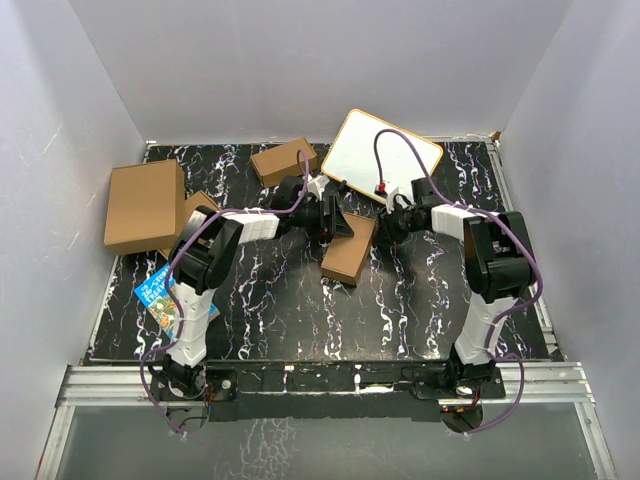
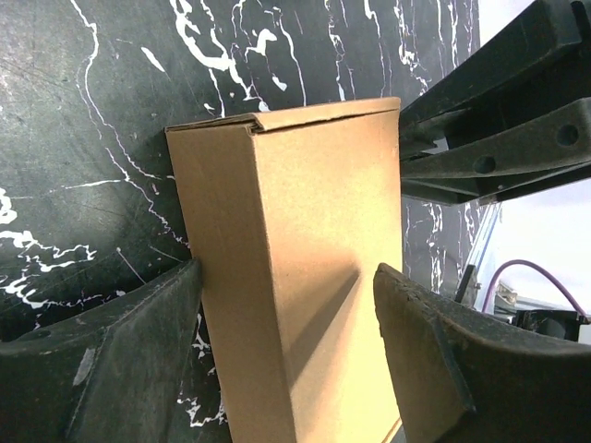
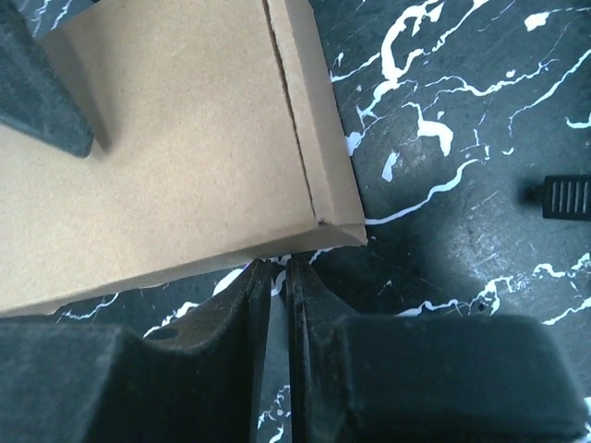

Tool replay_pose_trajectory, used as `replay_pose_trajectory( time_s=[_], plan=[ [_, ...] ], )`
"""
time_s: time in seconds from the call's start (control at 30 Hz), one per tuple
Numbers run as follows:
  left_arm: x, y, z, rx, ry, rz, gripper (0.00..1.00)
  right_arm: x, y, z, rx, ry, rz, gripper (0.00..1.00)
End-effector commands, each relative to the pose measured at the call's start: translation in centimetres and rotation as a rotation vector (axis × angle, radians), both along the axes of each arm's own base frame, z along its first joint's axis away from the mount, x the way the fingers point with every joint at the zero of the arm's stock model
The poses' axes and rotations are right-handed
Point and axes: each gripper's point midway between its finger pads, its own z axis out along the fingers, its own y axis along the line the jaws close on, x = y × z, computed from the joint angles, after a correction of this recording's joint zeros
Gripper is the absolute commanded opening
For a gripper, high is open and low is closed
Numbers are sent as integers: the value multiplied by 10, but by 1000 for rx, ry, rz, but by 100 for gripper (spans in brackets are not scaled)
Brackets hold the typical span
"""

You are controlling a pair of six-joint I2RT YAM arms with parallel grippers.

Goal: Fold the paper box

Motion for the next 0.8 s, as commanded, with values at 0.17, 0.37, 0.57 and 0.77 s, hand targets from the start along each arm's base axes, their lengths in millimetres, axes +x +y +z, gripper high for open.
replay_pose_trajectory(
  time_s=[0.17, 0.37, 0.57, 0.77],
  plan=[
    [17, 31, 42, 32, -96, 141, 83, -30, -27, 46, 104, -96, 121, 19],
    [2, 44, 63, 65, -137, 125, 84, -65, -5, 52, 267, -12, 135, 19],
    [-38, 59, 48, 83, -64, 91, 82, -90, 23, 35, 375, 227, 66, 19],
    [-60, 54, 39, 70, -28, 54, 82, -97, 53, 25, 346, 296, 73, 20]
  ],
)
